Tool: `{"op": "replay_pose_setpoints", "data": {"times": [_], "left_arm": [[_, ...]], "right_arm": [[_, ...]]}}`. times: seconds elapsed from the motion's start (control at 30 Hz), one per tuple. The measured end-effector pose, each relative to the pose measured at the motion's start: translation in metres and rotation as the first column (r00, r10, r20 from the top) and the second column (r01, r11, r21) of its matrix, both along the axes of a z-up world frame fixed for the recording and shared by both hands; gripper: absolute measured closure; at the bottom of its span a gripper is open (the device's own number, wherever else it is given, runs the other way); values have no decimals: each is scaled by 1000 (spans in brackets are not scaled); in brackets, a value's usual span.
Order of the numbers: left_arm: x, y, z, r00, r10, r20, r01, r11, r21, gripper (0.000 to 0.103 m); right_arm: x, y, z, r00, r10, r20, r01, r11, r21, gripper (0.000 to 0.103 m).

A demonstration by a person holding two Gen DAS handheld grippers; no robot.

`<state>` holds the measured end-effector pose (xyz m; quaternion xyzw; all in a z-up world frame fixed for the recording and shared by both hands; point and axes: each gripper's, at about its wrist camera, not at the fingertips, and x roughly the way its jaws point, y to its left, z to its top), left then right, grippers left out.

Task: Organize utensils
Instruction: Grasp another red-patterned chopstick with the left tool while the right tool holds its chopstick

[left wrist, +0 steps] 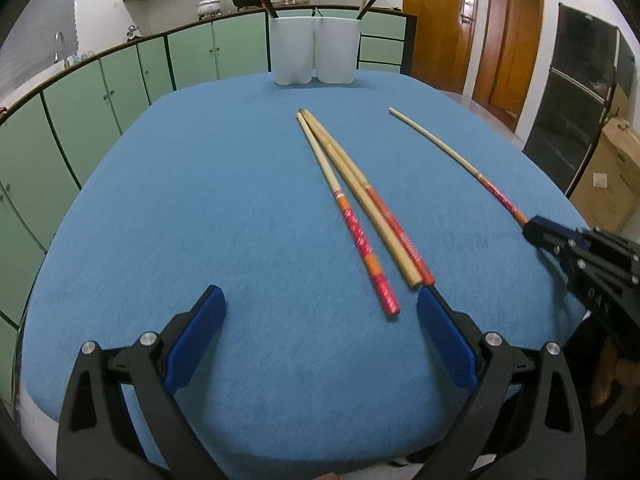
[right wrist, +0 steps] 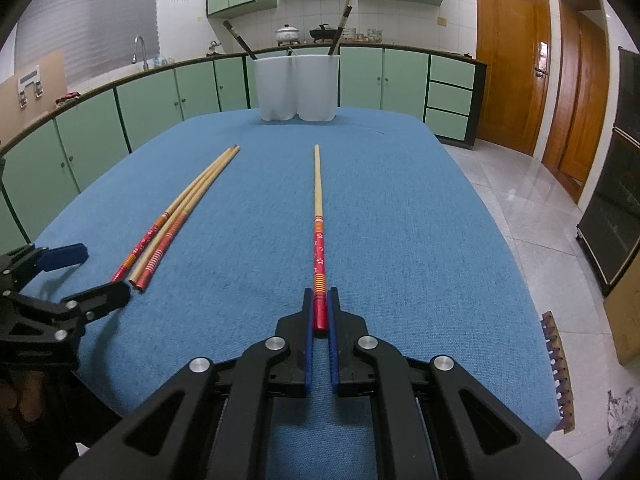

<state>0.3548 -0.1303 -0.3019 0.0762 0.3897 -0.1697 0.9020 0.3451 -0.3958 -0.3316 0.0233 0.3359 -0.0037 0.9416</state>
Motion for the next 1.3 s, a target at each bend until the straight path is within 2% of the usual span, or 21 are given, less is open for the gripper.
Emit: {"op": "replay_pose_setpoints", "data": {"times": [0.13,0.23,0.3,0.37,0.43,0.47,0.5,0.7,0.83,0.87,0.9,0.97,1.03,1.07,1.1,1.2,1.3], "left_arm": [[-1,8,-1,999,28,16,-28,1000,-7,9],[1,8,0,998,50,32,-49,999,-23,21],[3,8,3,998,46,41,-45,998,-35,39],[6,9,4,998,46,45,-44,998,-49,51],[9,10,4,997,51,51,-48,997,-57,69],[10,11,4,997,61,54,-58,997,-56,86],[13,13,4,995,82,58,-78,995,-54,97],[15,37,5,969,237,63,-233,970,-63,98],[13,38,7,974,218,54,-216,975,-46,95],[13,37,8,977,203,59,-201,979,-35,91],[13,37,9,979,193,61,-191,981,-35,75],[12,37,9,981,181,68,-179,983,-36,57],[14,36,8,982,176,71,-174,984,-38,59],[16,37,9,982,178,66,-175,983,-48,75],[19,39,10,983,176,46,-173,983,-60,97],[21,43,19,982,186,26,-184,980,-73,98],[18,49,40,980,197,14,-195,977,-89,98]], "right_arm": [[0,2,0,1000,-3,2,3,1000,-4,97],[0,4,0,1000,-2,2,2,1000,-7,95],[0,5,0,1000,-2,2,2,1000,-11,95],[0,6,0,1000,-4,4,4,1000,-13,95],[-1,6,-1,1000,-9,5,10,1000,-15,95],[-1,7,-1,1000,-14,5,14,1000,-17,95],[-1,8,-1,1000,-23,6,23,999,-23,95],[-4,20,-2,995,-97,15,98,992,-73,96],[-11,32,0,1000,-18,25,20,997,-78,96],[-13,32,0,1000,-8,28,10,997,-77,95],[-14,32,0,1000,-6,25,7,998,-69,95],[-15,29,-1,1000,-6,22,7,998,-56,95],[-14,31,-1,1000,-2,23,3,997,-73,95],[-13,32,-1,1000,4,19,-2,997,-82,95],[-11,33,1,1000,6,16,-5,997,-81,96],[-11,30,12,1000,-1,5,1,999,-51,97],[-17,28,38,1000,-10,23,10,1000,-23,97]]}}
